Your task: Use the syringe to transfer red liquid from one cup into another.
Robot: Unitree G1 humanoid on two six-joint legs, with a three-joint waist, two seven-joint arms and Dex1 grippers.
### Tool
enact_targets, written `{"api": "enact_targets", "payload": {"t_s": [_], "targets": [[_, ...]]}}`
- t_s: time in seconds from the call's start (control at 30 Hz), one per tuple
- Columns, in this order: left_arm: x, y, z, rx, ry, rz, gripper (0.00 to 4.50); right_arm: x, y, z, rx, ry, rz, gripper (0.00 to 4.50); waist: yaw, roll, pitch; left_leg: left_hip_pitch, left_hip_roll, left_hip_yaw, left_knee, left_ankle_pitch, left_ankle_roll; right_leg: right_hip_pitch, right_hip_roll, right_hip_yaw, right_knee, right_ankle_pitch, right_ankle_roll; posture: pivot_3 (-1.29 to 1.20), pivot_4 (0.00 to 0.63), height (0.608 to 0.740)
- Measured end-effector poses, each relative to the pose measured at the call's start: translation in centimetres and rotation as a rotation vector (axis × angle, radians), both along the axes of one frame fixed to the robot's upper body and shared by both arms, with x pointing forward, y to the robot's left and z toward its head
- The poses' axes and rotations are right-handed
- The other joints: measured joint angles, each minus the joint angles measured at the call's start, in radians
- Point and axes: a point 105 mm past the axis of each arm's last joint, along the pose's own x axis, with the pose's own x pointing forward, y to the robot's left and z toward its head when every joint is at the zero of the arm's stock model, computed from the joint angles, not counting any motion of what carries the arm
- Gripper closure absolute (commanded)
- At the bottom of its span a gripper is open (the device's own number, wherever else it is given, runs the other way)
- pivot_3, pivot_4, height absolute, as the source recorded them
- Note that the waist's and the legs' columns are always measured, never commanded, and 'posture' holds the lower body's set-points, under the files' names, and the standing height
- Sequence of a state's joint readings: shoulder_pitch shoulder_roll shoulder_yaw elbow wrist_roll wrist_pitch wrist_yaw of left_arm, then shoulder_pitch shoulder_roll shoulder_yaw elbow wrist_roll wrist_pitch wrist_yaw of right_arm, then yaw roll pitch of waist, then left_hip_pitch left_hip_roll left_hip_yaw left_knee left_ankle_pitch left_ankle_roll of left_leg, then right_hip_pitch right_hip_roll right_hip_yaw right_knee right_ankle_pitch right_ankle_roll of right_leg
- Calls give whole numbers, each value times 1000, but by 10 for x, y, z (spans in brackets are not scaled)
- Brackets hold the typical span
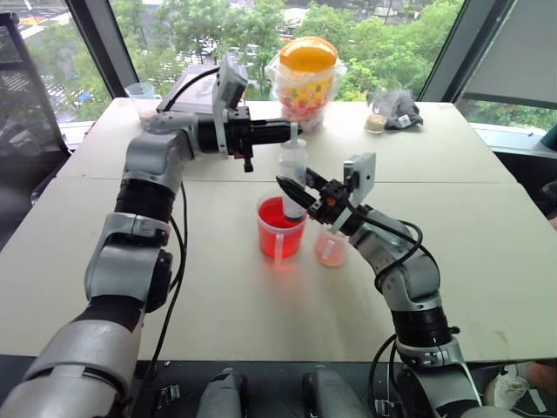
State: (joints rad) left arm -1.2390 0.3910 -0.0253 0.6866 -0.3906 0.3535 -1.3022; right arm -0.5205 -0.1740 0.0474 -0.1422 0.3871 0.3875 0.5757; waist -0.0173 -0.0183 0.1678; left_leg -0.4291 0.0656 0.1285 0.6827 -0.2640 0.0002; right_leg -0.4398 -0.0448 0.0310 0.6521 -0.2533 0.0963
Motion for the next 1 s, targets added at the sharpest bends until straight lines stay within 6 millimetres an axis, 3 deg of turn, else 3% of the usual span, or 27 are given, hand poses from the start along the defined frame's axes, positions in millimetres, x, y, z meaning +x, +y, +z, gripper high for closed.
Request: {"api": "enact_targets", "payload": {"t_s": [0.6, 0.73, 0.93, 1.0], "targets": [[-1, 2, 6, -7, -24, 3, 4470, 0, 1, 1, -9, 1, 4, 3114, -1, 0, 0, 0, 0, 0, 0, 0, 0, 0, 0, 0, 0, 0, 0, 0, 150, 740], [0, 9, 12, -23, -37, 30, 3070, -1, 4, 7, -27, -14, 24, 3114, -2, 0, 0, 0, 0, 0, 0, 0, 0, 0, 0, 0, 0, 0, 0, 0, 150, 740], [4, 20, 17, -44, -38, 84, 36, -5, 6, 13, -41, -24, 52, 3114, 0, 0, 0, 0, 0, 0, 0, 0, 0, 0, 0, 0, 0, 0, 0, 0, 150, 740], [3, 22, 17, -44, -48, 88, 36, -5, 8, 13, -45, -23, 58, 3114, 0, 0, 0, 0, 0, 0, 0, 0, 0, 0, 0, 0, 0, 0, 0, 0, 150, 740]]}}
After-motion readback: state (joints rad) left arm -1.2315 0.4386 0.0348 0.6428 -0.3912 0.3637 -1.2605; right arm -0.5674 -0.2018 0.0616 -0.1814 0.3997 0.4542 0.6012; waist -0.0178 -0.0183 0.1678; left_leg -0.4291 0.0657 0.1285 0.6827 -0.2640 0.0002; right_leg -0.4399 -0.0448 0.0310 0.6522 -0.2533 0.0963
